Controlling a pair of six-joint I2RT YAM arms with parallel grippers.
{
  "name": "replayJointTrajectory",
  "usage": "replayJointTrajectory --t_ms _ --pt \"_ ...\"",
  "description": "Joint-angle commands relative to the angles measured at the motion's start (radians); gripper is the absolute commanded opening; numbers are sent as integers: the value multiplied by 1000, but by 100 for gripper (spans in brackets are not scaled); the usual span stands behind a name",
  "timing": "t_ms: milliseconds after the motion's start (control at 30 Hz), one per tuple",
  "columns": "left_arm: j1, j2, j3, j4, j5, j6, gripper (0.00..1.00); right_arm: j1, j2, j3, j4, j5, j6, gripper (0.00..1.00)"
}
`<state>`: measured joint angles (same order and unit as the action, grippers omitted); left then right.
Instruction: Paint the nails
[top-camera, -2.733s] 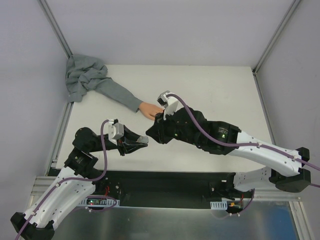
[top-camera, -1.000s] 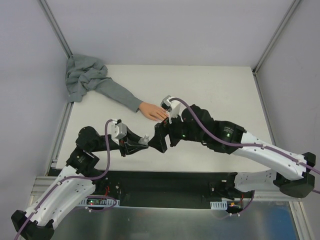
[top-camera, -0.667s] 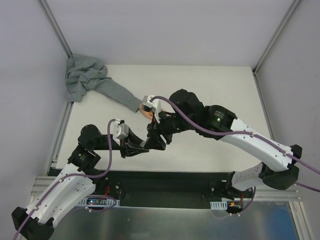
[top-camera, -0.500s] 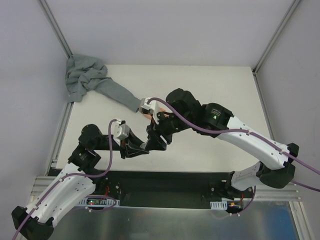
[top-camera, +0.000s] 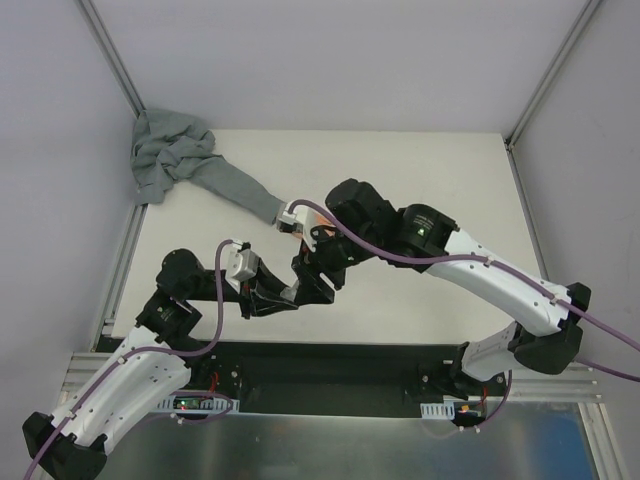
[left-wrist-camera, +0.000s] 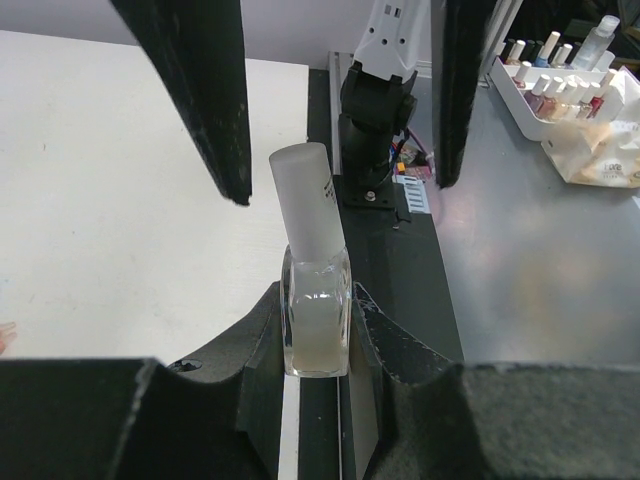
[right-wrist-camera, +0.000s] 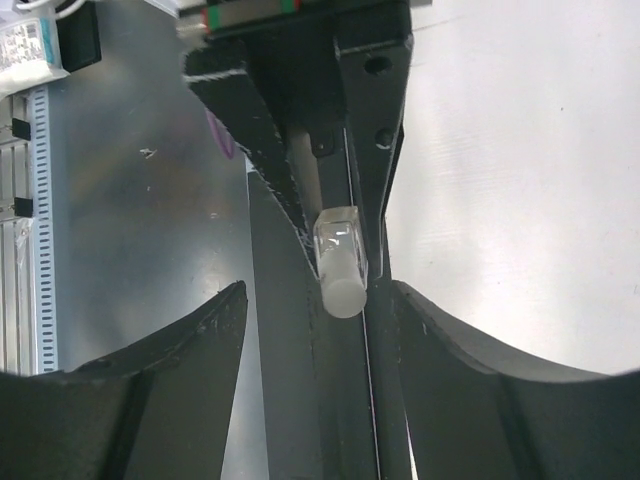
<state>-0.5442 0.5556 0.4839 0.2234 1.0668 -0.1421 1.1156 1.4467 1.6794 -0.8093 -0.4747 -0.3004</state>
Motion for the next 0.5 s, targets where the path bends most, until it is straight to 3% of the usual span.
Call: replayJointTrajectory --t_ms 0,100,267,467 --pt "-8 -8 39 73 35 4 0 -7 24 49 -22 4 -17 61" --pt "-8 -11 39 73 36 4 0 -11 34 51 -22 5 -19 60" --pt "-10 -11 39 73 36 3 0 -17 44 51 -5 -41 -19 42" --pt "-10 -11 38 73 36 4 0 -23 60 51 5 -62 -22 41"
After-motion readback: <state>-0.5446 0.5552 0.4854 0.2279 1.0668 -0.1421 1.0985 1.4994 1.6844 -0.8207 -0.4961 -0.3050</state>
